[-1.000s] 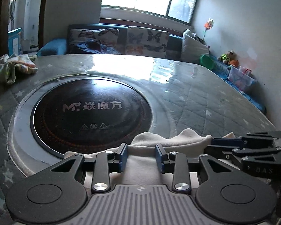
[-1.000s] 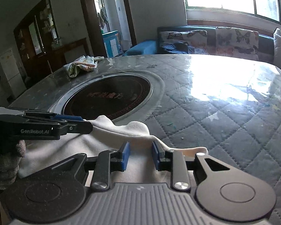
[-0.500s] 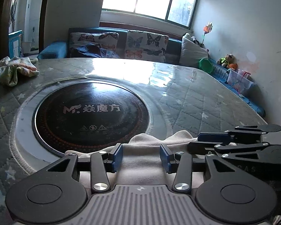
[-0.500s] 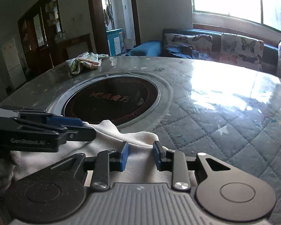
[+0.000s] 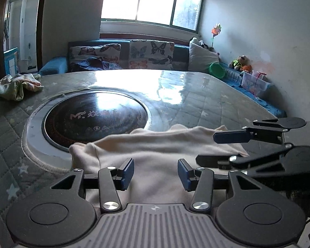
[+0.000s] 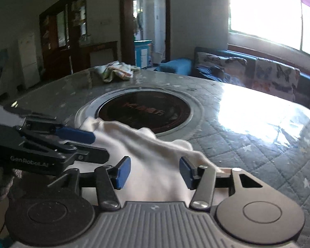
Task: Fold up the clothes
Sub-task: 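Lower the folded hem onto the sweatshirt with both grippers and open them, then press and smooth the folded sweatshirt flat with both open grippers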
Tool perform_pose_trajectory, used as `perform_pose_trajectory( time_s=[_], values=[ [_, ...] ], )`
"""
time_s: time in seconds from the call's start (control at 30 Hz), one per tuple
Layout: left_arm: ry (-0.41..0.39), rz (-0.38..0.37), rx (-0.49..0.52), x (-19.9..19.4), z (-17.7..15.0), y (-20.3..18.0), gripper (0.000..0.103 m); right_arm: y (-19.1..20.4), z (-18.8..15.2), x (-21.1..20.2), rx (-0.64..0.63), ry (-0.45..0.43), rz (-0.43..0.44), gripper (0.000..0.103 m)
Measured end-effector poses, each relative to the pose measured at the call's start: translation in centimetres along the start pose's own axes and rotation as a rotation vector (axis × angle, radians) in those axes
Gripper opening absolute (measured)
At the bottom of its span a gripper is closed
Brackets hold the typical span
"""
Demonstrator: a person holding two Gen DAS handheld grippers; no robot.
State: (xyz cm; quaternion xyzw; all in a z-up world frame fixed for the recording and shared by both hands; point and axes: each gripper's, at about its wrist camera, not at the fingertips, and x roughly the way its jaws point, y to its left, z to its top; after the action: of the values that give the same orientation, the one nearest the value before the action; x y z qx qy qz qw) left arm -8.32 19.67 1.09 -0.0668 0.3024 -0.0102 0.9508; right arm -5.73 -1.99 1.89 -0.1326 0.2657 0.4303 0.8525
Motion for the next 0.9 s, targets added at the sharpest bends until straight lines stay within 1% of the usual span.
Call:
perform_pose_trajectory(
  time_s=[0.13, 0.2, 0.27, 0.3, 0.33, 0.37, 0.43, 0.5, 0.57, 0.7, 0.73, 0.77, 0.83, 0.9],
  values=[
    [0.022, 0.015, -0.003, 0.5, -0.8, 0.2, 0.050, 1.4, -1.1, 0.5, -0.056, 0.026, -0.003, 0.055],
    [0.014, 0.025, 0.022, 0.4, -1.2, 0.0, 0.051, 1.9, -1.7, 0.7, -0.075, 0.014, -0.013, 0.058],
    [0.008, 0.029, 0.031, 0.3, -1.6, -0.1, 0.051, 2.1, -2.1, 0.7, -0.093, -0.005, -0.030, 0.065],
    [0.005, 0.031, 0.034, 0.3, -1.8, -0.2, 0.052, 2.2, -2.2, 0.7, -0.093, -0.011, -0.034, 0.066],
    [0.005, 0.029, 0.028, 0.2, -1.8, -0.1, 0.052, 2.0, -2.3, 0.6, -0.084, -0.011, -0.033, 0.069],
    [0.005, 0.027, 0.022, 0.2, -1.8, 0.0, 0.052, 1.9, -2.3, 0.6, -0.080, -0.013, -0.038, 0.078],
    [0.003, 0.020, 0.016, 0.1, -1.9, 0.0, 0.054, 1.6, -2.5, 0.6, -0.074, -0.015, -0.054, 0.087],
    [-0.001, 0.019, 0.021, 0.1, -2.0, 0.0, 0.056, 1.2, -2.8, 0.7, -0.058, -0.020, -0.046, 0.088],
    [-0.004, 0.017, 0.021, 0.0, -2.1, 0.0, 0.056, 0.8, -2.8, 0.7, -0.039, -0.018, -0.041, 0.093],
    [-0.006, 0.000, 0.007, 0.1, -2.1, 0.3, 0.060, 0.5, -2.8, 0.9, -0.024, -0.008, -0.032, 0.097],
    [-0.007, -0.004, 0.006, 0.0, -2.1, 0.3, 0.060, 0.5, -2.8, 1.0, -0.022, -0.002, -0.026, 0.099],
    [-0.008, -0.007, 0.004, 0.0, -2.1, 0.3, 0.063, 0.5, -2.8, 1.1, -0.021, 0.005, -0.022, 0.102],
    [-0.011, -0.020, -0.005, -0.1, -2.1, 0.4, 0.066, 0.3, -2.7, 1.3, -0.011, 0.018, -0.018, 0.103],
    [-0.015, -0.035, -0.017, -0.2, -2.1, 0.5, 0.074, 0.1, -2.8, 1.4, 0.001, 0.023, -0.010, 0.103]
  ],
)
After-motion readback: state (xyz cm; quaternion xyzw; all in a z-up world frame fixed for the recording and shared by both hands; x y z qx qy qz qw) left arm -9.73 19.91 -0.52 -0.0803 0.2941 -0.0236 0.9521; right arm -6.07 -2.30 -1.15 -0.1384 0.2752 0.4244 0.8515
